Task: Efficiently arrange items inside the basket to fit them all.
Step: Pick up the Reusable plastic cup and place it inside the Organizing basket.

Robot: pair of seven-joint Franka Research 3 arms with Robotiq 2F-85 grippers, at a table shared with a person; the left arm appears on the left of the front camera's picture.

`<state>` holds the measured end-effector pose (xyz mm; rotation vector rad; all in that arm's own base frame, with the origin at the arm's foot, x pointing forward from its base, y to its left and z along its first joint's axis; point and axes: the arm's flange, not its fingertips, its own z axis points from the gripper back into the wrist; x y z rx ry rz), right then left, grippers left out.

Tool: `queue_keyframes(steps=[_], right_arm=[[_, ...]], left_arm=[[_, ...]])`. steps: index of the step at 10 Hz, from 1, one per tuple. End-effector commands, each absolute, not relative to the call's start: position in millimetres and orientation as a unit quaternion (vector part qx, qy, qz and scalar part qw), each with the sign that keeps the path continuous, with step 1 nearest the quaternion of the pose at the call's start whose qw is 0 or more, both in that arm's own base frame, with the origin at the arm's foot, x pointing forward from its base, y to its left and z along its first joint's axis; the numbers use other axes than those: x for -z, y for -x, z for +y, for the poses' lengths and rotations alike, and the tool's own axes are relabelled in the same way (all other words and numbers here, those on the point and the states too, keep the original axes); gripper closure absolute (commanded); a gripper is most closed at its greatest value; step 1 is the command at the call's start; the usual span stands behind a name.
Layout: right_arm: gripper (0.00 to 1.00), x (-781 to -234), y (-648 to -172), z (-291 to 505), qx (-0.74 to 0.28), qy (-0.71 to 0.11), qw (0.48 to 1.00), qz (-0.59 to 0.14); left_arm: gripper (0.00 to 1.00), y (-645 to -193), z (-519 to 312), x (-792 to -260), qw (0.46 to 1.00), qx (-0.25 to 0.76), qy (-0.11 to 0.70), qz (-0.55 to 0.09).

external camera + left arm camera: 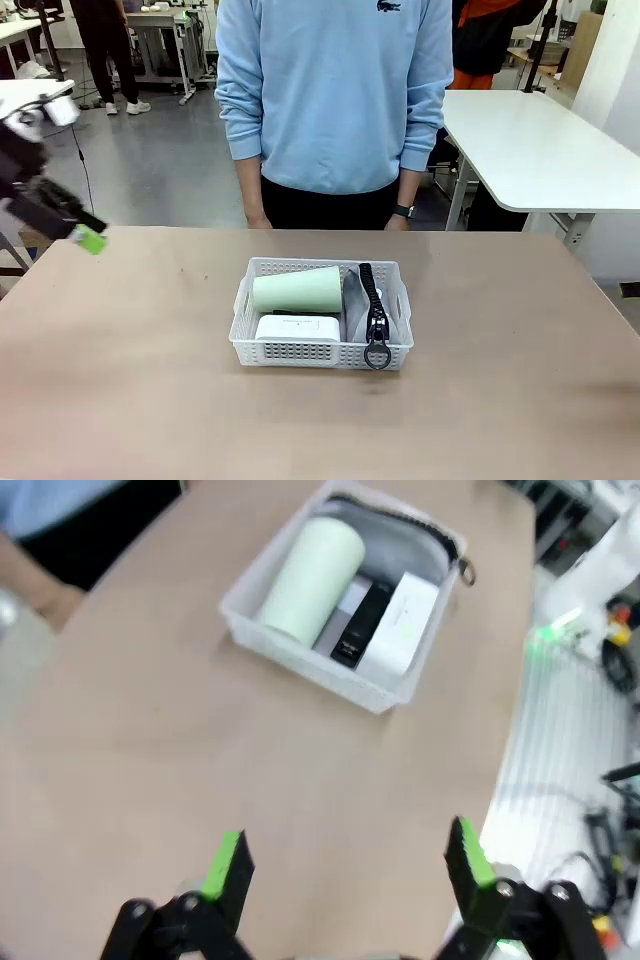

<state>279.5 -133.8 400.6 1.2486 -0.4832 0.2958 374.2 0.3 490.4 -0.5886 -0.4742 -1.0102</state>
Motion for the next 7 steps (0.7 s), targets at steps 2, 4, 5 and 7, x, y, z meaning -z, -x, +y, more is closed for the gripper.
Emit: queue_keyframes(steps=[2, 4, 5, 7], right_arm=[[0.00, -402.3, -279.2, -133.8, -0.141, -0.579, 0.769, -0.230], [0.00, -402.3, -279.2, -133.8, -0.141, -0.579, 0.769, -0.230], [0.00, -402.3, -279.2, -133.8, -0.141, -0.579, 0.769, -0.230], [0.00, -402.3, -279.2, -133.8, -0.141, -0.579, 0.769, -0.230]], left_arm=[[0.00, -371.0, 90.3, -451.1, 0.787, 0.375, 0.417, -0.256], [0.00, -363.2, 136.4, -420.0, 0.752, 0.301, 0.495, -0.314], [0.00, -363.6, 139.6, -407.1, 0.744, 0.283, 0.502, -0.337], [0.00, -349.4, 128.5, -429.3, 0.782, 0.329, 0.451, -0.278]])
